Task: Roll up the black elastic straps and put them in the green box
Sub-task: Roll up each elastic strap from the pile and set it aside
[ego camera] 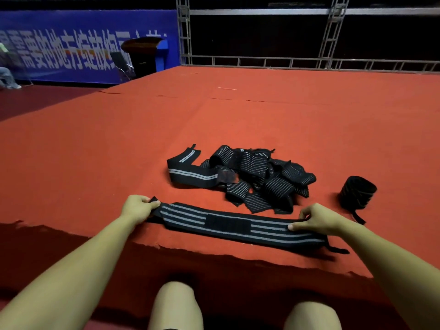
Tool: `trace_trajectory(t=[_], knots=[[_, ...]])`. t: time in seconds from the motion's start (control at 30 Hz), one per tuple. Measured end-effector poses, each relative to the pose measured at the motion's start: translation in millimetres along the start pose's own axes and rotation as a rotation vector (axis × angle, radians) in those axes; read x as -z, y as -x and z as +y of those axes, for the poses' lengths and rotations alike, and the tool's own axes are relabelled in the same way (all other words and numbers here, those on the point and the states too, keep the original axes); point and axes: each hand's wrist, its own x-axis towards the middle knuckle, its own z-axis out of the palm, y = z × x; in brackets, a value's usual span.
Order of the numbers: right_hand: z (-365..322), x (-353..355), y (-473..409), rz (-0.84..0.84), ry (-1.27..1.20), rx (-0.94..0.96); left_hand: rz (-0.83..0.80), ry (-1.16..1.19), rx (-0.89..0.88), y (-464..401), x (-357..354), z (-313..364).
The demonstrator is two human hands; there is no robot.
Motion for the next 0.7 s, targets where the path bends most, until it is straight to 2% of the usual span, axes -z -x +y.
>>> trace_trajectory(t=[0.17, 0.27, 0.37, 0.4, 0.47, 0.53, 0.63, 0.7], knots=[[1, -12, -3, 0.093, 0.257, -0.047, 0.011, -0.247, -0.041, 4, -4, -6], [4, -23, 2, 0.259, 0.377, 0.067, 0.056, -0.305, -0.086, 10, -6, -9], [5, -46, 10, 0.345, 0.364, 0.268, 0.138, -0.388, -0.387, 17, -11, -14], [6, -54, 12, 0.336, 0.363, 0.307, 0.101, -0.402, -0.535, 18, -12, -17], [8, -66, 16, 0.344, 0.363, 0.353, -0.081, -0.486, -0.758, 20, -13, -19], [8, -70, 19, 0.374, 0.355, 0.393, -0.189, -0.656, -0.886, 20, -13, -21], [4, -71, 24, 0.347, 0.391, 0.458, -0.075, -0.89, -1.075, 17, -13, -23], [0, -70, 25, 0.336, 0.386, 0.465, -0.074, -0.962, -1.095, 16, -14, -17]])
